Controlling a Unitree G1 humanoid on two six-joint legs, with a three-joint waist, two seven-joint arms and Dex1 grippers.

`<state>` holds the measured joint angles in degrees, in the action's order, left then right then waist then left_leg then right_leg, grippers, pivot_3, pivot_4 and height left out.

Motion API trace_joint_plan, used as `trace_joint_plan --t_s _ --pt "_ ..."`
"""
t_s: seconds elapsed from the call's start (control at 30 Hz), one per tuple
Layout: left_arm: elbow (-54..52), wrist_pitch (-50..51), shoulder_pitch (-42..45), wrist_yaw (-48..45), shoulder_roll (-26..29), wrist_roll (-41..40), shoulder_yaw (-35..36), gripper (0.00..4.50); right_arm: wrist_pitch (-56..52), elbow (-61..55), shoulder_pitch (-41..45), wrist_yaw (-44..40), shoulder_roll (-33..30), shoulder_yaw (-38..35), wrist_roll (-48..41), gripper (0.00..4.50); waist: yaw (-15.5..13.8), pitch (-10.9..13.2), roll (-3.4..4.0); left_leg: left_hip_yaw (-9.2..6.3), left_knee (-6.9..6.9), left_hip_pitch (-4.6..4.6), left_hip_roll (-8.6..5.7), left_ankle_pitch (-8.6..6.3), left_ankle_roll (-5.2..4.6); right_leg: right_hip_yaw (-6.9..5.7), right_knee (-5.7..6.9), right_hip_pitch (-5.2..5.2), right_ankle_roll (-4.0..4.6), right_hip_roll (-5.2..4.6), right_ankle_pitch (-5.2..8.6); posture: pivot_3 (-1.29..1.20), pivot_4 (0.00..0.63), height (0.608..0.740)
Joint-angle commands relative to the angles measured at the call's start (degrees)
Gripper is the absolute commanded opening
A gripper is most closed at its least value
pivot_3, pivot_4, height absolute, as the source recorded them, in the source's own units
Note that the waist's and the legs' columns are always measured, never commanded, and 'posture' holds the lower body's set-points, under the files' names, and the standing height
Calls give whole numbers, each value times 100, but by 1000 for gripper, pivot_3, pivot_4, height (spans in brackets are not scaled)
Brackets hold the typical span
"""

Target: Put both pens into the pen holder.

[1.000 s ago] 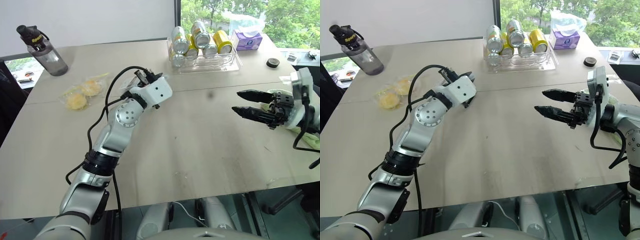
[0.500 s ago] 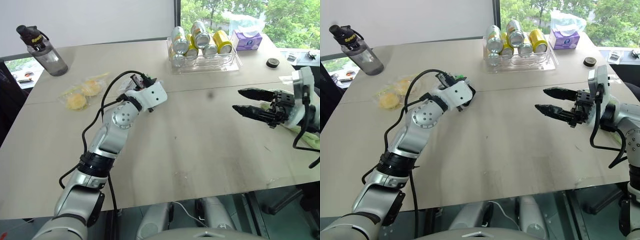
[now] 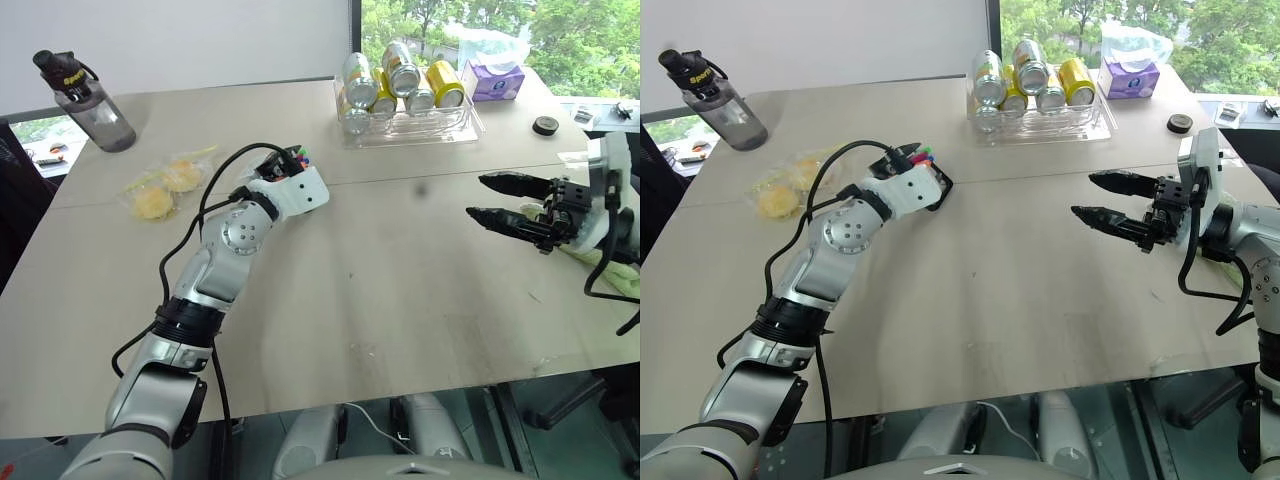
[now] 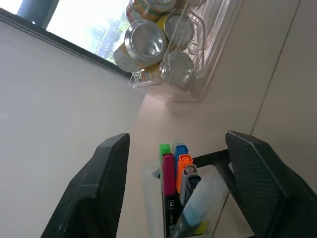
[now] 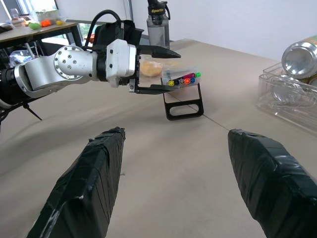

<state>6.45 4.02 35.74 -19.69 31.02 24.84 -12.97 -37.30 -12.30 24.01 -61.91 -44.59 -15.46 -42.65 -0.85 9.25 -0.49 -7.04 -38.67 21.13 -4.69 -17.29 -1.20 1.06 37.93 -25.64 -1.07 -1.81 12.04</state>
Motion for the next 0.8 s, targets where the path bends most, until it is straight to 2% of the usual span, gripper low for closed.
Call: trace_joint_plan --t_s 0.03,0.23,0.33,0.43,0.53,0.67,0.8 --pt "17 -172 84 99 76 62 123 4480 108 -49 29 22 -106 -102 -14 3584 1 0 0 0 0 0 0 0 0 0 1 0 0 0 0 0 150 740" --pt "42 -197 48 179 22 31 198 4480 120 -34 33 8 -93 -71 30 3584 0 0 0 0 -4 2 0 0 0 0 1 0 0 0 0 0 150 740" --pt "-118 -247 -72 156 -82 -312 404 4480 131 -52 -15 -22 -114 26 123 3584 2 0 0 0 -5 2 0 0 -1 0 2 0 0 0 0 0 150 740" --pt "-706 -544 -440 -311 -522 -1877 1075 4480 257 -65 -205 -35 -122 197 364 3584 0 -1 1 -1 -7 3 1 -1 -1 -1 2 -1 0 -1 0 0 150 740" --pt "-1330 -327 -914 -1082 -582 -3209 1542 4480 579 84 -407 36 -77 441 799 3584 15 -1 1 -4 -21 13 2 -2 -3 -6 1 -3 0 -1 0 0 150 740" --pt "-1930 658 -1695 -1785 -214 -4395 2028 4480 989 436 -577 144 111 632 1177 3584 24 -3 3 -2 -35 9 3 -2 -3 -6 12 1 0 -1 0 0 150 740" --pt "-2552 1696 -3059 -2240 367 -5099 2415 4480 1482 761 -967 271 254 770 1627 3584 50 -3 5 2 -38 -1 3 -3 -4 -1 16 8 0 2 0 0 150 740"
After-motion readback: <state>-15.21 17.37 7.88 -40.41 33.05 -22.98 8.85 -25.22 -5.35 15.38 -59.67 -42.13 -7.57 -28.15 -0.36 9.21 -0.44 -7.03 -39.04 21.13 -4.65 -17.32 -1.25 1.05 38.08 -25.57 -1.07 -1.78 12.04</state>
